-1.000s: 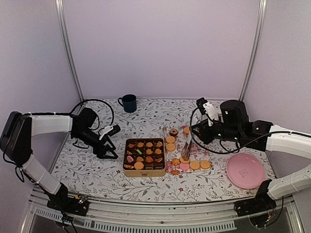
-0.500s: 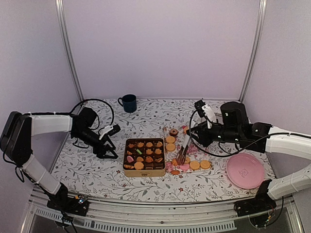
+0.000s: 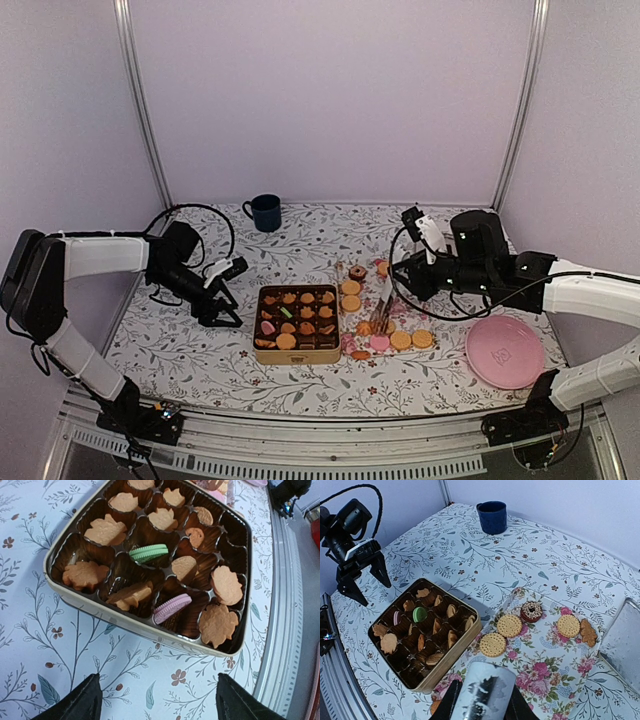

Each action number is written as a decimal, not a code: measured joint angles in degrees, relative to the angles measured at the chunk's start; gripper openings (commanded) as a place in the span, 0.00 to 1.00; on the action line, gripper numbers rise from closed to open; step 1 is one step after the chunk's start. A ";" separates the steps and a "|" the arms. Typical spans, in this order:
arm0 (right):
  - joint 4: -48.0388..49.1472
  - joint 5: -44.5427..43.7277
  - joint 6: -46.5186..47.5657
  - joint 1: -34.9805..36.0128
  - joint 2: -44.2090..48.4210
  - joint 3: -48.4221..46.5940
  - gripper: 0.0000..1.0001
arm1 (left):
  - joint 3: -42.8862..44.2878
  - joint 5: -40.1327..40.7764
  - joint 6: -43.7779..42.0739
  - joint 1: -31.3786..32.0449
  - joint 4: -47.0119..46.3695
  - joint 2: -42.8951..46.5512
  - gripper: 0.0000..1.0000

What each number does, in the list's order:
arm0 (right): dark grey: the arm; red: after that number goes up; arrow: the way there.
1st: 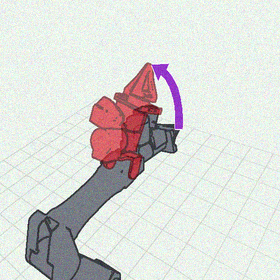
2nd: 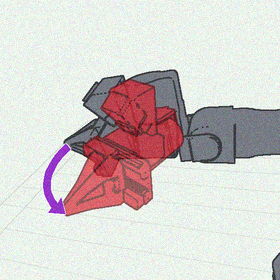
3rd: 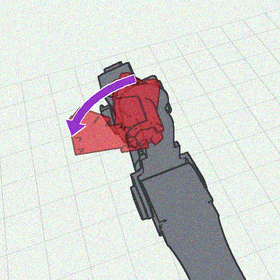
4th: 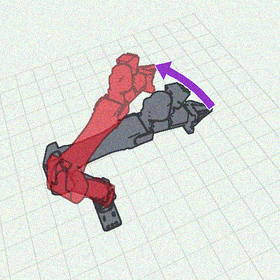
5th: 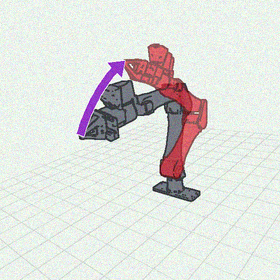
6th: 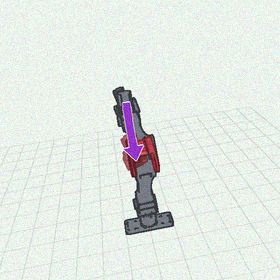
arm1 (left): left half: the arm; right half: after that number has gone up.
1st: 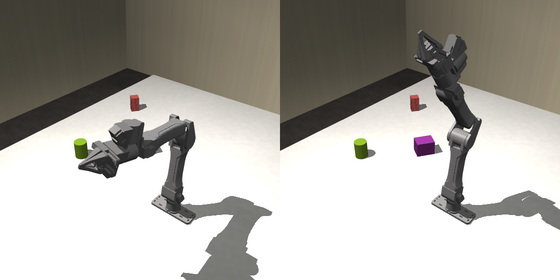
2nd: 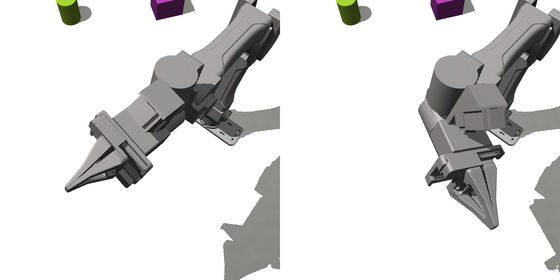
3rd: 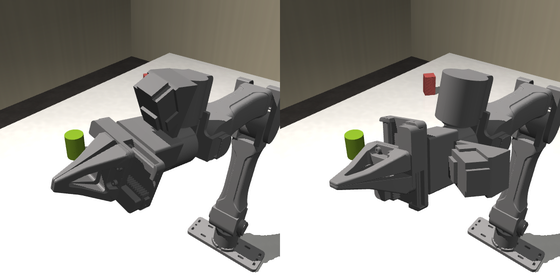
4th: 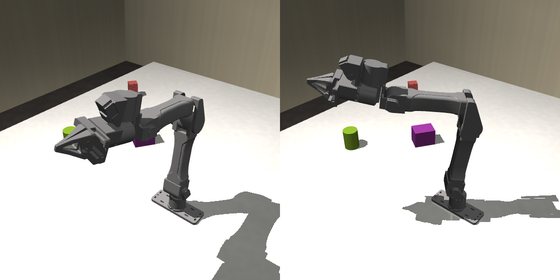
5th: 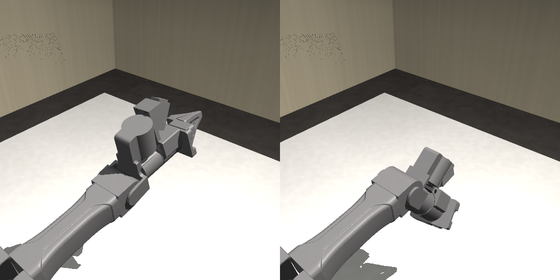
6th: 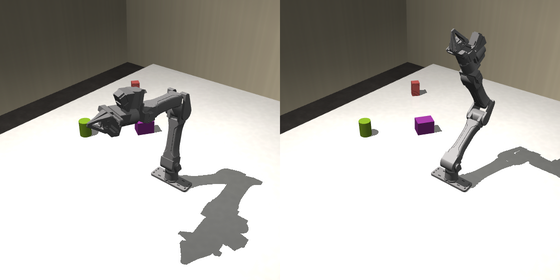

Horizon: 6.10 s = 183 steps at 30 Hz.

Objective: Pack the cookies
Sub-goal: Adjust the fake cookies on the plate, then pick up the fake cookies from the plate, then place the fake cookies in the empty pocket of the box, then adjust the fake cookies in the empty pocket of the box.

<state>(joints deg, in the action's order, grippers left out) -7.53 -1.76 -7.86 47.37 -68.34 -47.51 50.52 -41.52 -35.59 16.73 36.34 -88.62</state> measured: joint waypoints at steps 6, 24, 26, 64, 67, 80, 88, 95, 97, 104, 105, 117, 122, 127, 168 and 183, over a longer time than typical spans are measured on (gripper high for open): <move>-1.03 -6.40 1.92 -0.11 0.00 -0.70 0.05 | 0.00 0.00 0.00 0.00 0.00 0.00 0.79; 3.30 -5.25 4.48 -0.52 0.33 -1.20 0.27 | 0.00 0.00 0.02 -0.02 0.00 0.00 0.78; 4.48 -5.62 5.09 -0.52 -0.59 -2.03 0.29 | 0.00 0.00 0.00 -0.02 0.00 0.00 0.78; 4.50 -2.19 6.84 -3.21 -7.48 -3.48 0.08 | 0.02 0.20 -0.04 -0.04 0.61 0.26 0.79; 2.14 -2.08 6.86 -2.73 -7.48 -5.68 0.07 | 0.02 0.22 -0.07 -0.07 0.63 0.26 0.79; 0.04 -5.79 8.44 11.98 -7.72 -17.18 0.06 | 0.02 0.48 -0.26 -1.05 0.59 0.26 0.79; 2.78 -4.09 3.82 17.51 -12.87 -17.46 0.07 | 0.02 0.46 -0.42 -1.42 0.61 0.26 0.79; 4.37 -2.89 2.03 18.21 -15.54 -17.46 0.09 | 0.02 0.46 -0.46 -1.44 0.59 0.26 0.79; 5.22 -2.56 1.70 18.21 -15.72 -17.46 0.10 | 0.02 0.44 -0.44 -1.49 0.59 0.26 0.79; 6.97 -2.16 1.40 18.21 -17.59 -17.57 0.31 | 0.02 0.44 -0.46 -1.55 0.59 0.26 0.79; 6.99 -2.16 1.38 18.21 -17.77 -17.57 0.33 | 0.02 0.44 -0.46 -1.55 0.59 0.26 0.79; 7.10 -3.87 2.32 18.21 -17.31 -17.57 0.27 | 0.00 0.33 -0.85 -1.64 0.59 0.26 0.79; 7.06 -5.05 2.93 18.21 -15.82 -17.57 0.16 | 0.00 0.20 -0.85 -1.64 0.59 0.26 0.79; 7.08 -4.87 2.97 18.21 -15.19 -17.57 0.14 | 0.00 0.17 -0.83 -1.64 0.59 0.26 0.79; 4.94 14.88 13.03 12.20 -19.54 -23.19 0.27 | 0.00 0.22 -0.85 -1.66 0.61 0.66 0.78; 1.46 21.90 17.51 10.32 -24.92 -28.44 0.24 | 0.00 0.50 -0.85 -1.66 0.96 0.66 0.78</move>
<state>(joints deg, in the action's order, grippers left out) -6.07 20.14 9.65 57.69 -93.25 -75.94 50.52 -41.01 -36.45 15.07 37.30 -87.96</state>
